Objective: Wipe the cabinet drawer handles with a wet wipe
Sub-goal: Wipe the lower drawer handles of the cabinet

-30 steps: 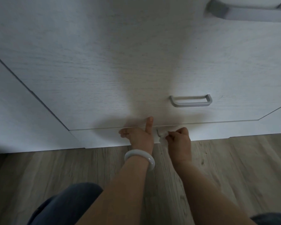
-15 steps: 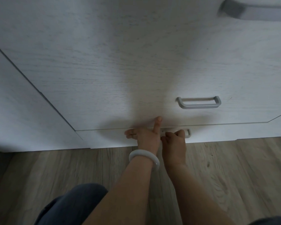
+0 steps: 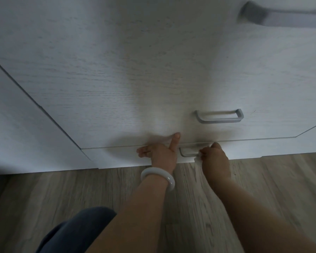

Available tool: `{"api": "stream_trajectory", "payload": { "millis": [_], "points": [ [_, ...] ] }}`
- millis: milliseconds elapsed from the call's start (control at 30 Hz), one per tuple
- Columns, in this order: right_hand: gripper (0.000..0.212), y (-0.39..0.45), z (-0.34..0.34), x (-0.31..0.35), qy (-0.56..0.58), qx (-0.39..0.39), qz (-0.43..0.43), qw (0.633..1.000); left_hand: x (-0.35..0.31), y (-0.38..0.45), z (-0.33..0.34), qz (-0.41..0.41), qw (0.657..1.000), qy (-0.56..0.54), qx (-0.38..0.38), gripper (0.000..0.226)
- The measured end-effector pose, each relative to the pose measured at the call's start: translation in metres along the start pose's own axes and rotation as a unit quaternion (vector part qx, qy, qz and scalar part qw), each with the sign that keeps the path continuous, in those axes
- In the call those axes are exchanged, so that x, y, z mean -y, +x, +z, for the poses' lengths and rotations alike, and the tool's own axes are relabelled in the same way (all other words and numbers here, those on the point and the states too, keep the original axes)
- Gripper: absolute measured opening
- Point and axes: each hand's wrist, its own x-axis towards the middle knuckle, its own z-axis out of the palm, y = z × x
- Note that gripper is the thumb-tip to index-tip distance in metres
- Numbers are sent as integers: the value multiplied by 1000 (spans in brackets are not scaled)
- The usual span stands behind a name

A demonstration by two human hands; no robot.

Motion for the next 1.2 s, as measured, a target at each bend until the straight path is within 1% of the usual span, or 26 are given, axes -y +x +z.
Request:
{"api": "stream_trajectory", "payload": {
  "millis": [33, 67, 100, 133, 200, 267, 333, 400, 467, 567, 667, 700, 767, 833, 900, 967, 1067, 1133, 1200],
  "points": [
    [18, 1, -7, 0, -22, 45, -21, 998, 1, 0, 0, 0, 1000, 7, -2, 118],
    [20, 8, -9, -6, -46, 64, -52, 996, 1, -1, 0, -1, 1000, 6, -3, 114],
    [21, 11, -16, -9, -41, 94, -55, 993, 0, -2, -1, -3, 1000, 2, -1, 111],
    [21, 14, -22, -12, -59, 104, -76, 990, -1, -4, -2, -6, 1000, -2, 4, 110],
    [20, 18, -30, -17, -52, 102, -87, 990, 1, -3, -3, -11, 1000, -12, 15, 112],
    [20, 20, -26, -24, 21, 70, -50, 996, 4, -5, -4, -3, 1000, -13, 28, 113],
    [23, 20, -23, -26, 127, 61, 18, 990, 8, -10, -3, -7, 997, 42, 65, 115],
    [23, 19, -22, -24, 226, 70, 91, 967, 12, -18, 4, -18, 981, 142, 133, 111],
    [18, 18, -22, -23, 291, 65, 154, 942, 16, -19, 14, 6, 972, 169, 161, 99],
    [11, 22, -19, -26, 351, 39, 227, 908, 21, -8, 21, 52, 980, 138, 135, 80],
    [12, 25, -15, -35, 387, 45, 272, 880, 30, 10, 24, 67, 989, 49, 122, 57],
    [13, 25, -15, -38, 412, 54, 283, 864, 32, 13, 27, 71, 991, 12, 117, 49],
    [14, 24, -14, -41, 485, 76, 304, 816, 36, 18, 34, 65, 990, -59, 108, 33],
    [15, 24, -10, -39, 532, 95, 318, 779, 40, 22, 39, 48, 986, -106, 122, 18],
    [21, 26, -3, -38, 563, 106, 329, 751, 42, 25, 43, 50, 984, -119, 125, 13],
    [24, 26, -2, -37, 585, 116, 337, 729, 43, 27, 47, 67, 985, -121, 105, 16],
    [26, 24, -3, -37, 604, 121, 332, 714, 42, 24, 49, 61, 985, -135, 93, 16],
    [27, 24, -5, -37, 601, 121, 329, 718, 43, 26, 50, 41, 978, -177, 105, 6],
    [28, 26, -5, -40, 584, 115, 326, 734, 42, 27, 48, 5, 965, -226, 132, 5]
  ]
}}
